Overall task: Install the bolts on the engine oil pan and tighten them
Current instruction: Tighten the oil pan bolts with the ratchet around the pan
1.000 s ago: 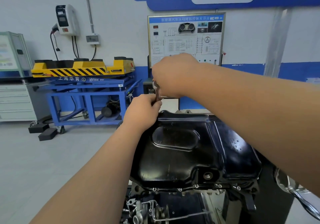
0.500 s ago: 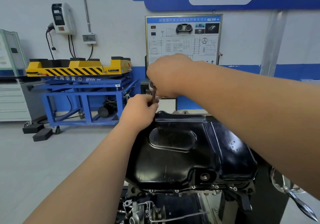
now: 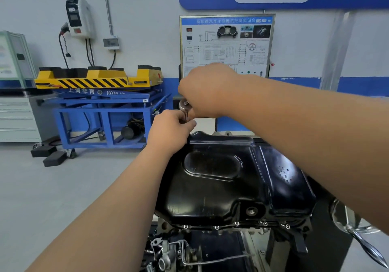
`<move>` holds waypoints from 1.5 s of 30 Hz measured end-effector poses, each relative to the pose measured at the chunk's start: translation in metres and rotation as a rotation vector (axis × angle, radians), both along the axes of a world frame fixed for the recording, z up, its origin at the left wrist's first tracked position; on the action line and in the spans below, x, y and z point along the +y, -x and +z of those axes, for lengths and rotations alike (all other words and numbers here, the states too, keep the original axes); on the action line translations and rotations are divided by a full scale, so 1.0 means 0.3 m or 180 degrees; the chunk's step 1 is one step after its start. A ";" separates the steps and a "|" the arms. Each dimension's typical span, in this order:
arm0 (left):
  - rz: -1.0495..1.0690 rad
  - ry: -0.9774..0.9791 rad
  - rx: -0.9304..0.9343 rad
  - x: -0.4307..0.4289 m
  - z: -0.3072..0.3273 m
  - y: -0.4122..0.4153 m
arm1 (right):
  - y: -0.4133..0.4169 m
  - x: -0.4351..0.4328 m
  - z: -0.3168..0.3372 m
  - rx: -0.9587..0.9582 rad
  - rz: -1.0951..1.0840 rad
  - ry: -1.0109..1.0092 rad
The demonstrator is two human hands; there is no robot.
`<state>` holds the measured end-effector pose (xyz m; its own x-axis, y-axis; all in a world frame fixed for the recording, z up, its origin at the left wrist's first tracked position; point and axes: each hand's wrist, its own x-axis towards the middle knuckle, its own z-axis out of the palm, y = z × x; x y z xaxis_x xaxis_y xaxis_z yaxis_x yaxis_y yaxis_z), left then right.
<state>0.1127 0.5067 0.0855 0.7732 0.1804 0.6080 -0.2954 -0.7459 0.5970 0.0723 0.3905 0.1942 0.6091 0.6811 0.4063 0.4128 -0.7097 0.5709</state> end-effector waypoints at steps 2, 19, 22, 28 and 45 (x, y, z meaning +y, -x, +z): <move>0.0043 0.0017 -0.0012 0.000 -0.002 -0.005 | 0.008 0.000 -0.007 -0.0231 0.0036 0.0063; 0.0233 -0.0019 0.0142 -0.013 0.009 0.022 | 0.035 0.023 -0.052 0.0017 -0.0354 -0.0555; 0.0257 -0.0055 0.0167 -0.016 0.014 0.030 | 0.034 0.025 -0.052 0.0012 -0.0363 -0.0529; 0.0311 -0.0151 0.0180 -0.011 0.013 0.027 | 0.010 0.021 -0.076 -0.0004 -0.0241 -0.0588; -0.0356 -0.0525 -0.0425 -0.140 0.169 -0.001 | -0.019 -0.149 0.157 -0.0351 0.0254 -0.0364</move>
